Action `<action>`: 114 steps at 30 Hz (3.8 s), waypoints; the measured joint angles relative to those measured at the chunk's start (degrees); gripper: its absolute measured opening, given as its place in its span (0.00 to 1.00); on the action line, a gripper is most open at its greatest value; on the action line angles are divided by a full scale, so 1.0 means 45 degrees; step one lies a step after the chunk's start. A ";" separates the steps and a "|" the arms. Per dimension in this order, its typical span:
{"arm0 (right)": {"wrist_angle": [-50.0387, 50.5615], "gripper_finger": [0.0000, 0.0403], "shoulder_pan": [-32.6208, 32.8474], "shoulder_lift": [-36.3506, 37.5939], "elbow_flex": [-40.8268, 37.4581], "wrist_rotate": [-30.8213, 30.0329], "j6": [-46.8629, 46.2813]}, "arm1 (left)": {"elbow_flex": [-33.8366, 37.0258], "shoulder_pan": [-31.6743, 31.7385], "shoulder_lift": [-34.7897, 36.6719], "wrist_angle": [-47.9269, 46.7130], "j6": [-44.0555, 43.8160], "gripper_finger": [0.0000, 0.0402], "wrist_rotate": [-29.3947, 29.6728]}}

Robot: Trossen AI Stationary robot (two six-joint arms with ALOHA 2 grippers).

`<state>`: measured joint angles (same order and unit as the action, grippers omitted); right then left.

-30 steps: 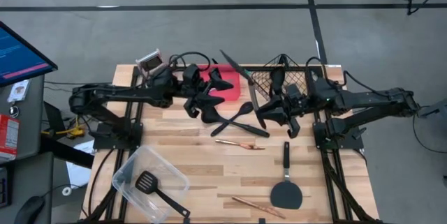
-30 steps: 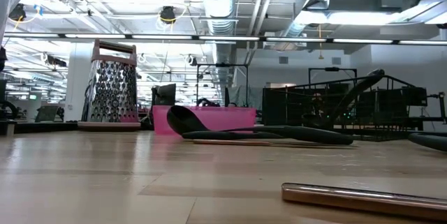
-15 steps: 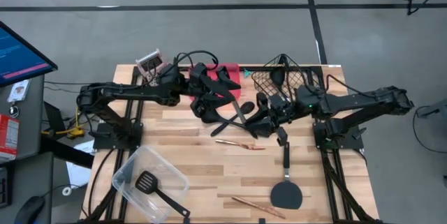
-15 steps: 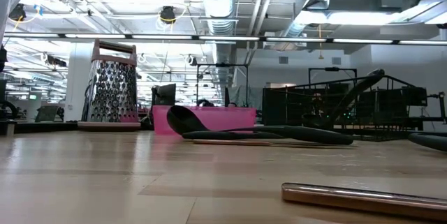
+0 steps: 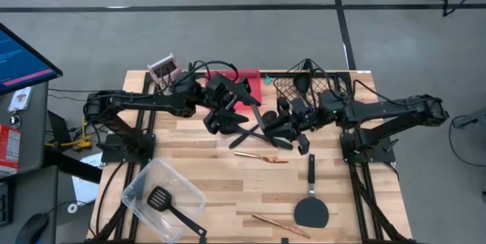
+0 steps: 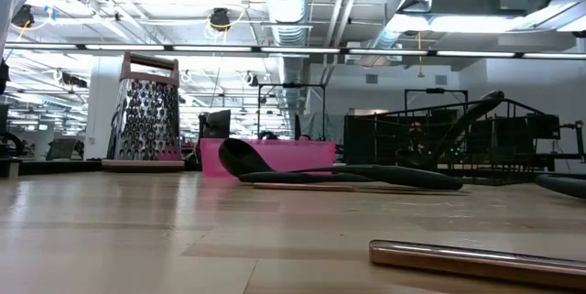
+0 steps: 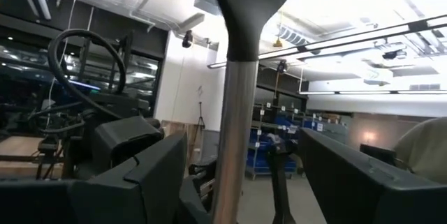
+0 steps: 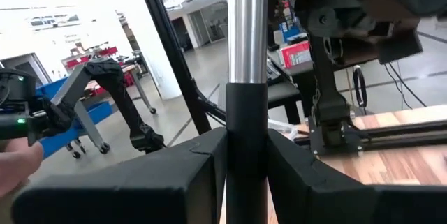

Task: Pick & Place Kitchen Items
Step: Put the black spatula into the transparent bin

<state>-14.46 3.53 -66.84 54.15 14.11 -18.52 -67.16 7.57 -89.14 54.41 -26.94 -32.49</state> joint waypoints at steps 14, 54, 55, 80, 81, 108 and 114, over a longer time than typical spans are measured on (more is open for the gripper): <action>-0.0437 0.20 -0.0015 -0.0585 0.0015 0.0005 -0.0102 | 0.0005 0.0141 0.0000 -0.0096 0.0038 0.62 0.0140; 0.0557 0.61 -0.0317 0.2185 0.0000 0.0032 -0.0524 | 0.0029 0.0483 0.0690 -0.0942 -0.3568 0.07 0.2343; 0.0674 0.61 -0.0298 0.2442 0.0002 -0.0198 -0.0167 | 0.0029 0.0527 0.0808 -0.1057 -0.4072 0.07 0.2653; 0.5266 0.52 0.0219 0.3535 0.0000 -0.2011 0.1342 | 0.0015 -0.0377 0.8067 -1.9404 -0.9894 0.08 0.1108; 0.5302 0.52 0.0216 0.3516 0.0000 -0.2011 0.1342 | 0.0015 -0.0410 0.8328 -2.0264 -0.9894 0.08 0.1103; 0.5364 0.49 0.0209 0.2674 0.0002 -0.2006 0.1098 | 0.0015 -0.3231 0.8371 -3.1923 -0.5702 0.08 -0.3205; 0.5351 0.48 0.0209 0.2251 0.0000 -0.2006 0.1098 | 0.0279 -0.4368 0.8049 -3.2090 -0.5741 0.08 -0.3109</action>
<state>9.62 4.47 -56.71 54.15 5.08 -13.58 -65.90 -12.08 -52.93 -89.99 -52.77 -46.48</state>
